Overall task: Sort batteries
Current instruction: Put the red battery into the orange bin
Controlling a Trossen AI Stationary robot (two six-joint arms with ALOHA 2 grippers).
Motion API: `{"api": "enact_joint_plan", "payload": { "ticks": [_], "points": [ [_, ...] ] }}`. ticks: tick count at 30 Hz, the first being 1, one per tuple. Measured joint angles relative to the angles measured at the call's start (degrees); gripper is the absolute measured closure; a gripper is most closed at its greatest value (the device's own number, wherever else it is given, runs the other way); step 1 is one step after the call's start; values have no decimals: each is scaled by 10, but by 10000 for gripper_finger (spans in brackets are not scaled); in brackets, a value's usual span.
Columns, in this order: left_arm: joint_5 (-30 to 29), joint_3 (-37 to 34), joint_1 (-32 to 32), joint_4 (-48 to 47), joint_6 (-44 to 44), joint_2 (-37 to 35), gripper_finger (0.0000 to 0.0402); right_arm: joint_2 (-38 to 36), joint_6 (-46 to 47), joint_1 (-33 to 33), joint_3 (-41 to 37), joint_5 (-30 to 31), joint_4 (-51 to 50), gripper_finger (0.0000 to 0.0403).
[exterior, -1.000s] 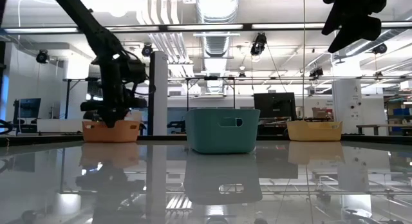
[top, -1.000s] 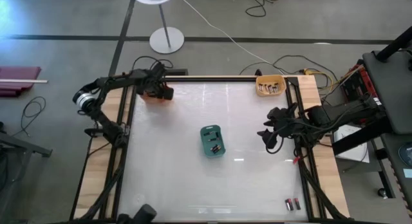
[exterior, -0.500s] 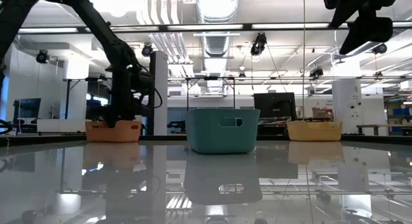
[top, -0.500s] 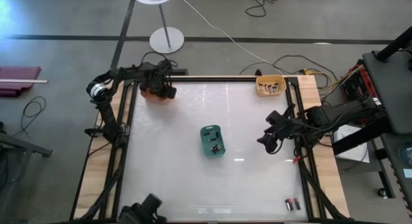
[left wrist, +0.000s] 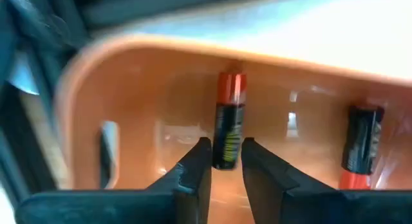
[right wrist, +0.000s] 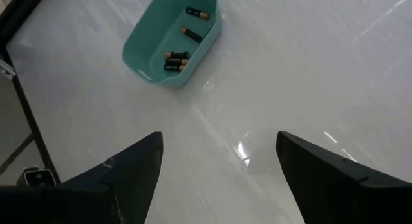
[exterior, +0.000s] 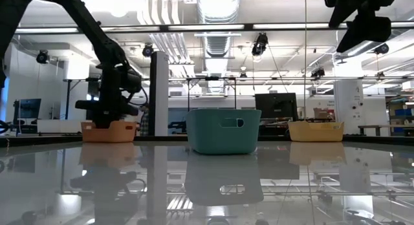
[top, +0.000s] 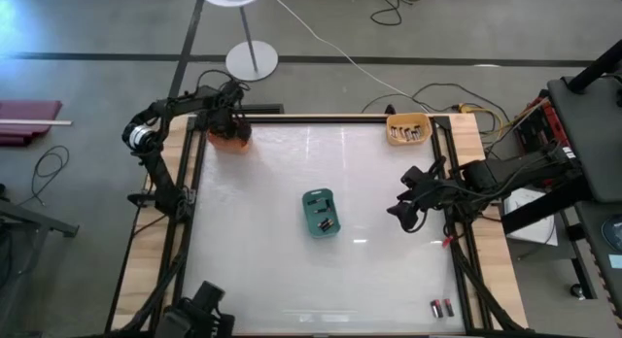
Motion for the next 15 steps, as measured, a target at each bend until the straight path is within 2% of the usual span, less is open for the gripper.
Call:
{"api": "enact_joint_plan", "payload": {
  "ticks": [6, 15],
  "points": [
    [14, 7, 4, -10, 0, -13, 300, 0, 0, 0, 0, 3, -5, 121],
    [58, 6, 1, -65, 21, -80, 211, 6, -18, -14, -7, 18, -26, 125]
  ]
}}
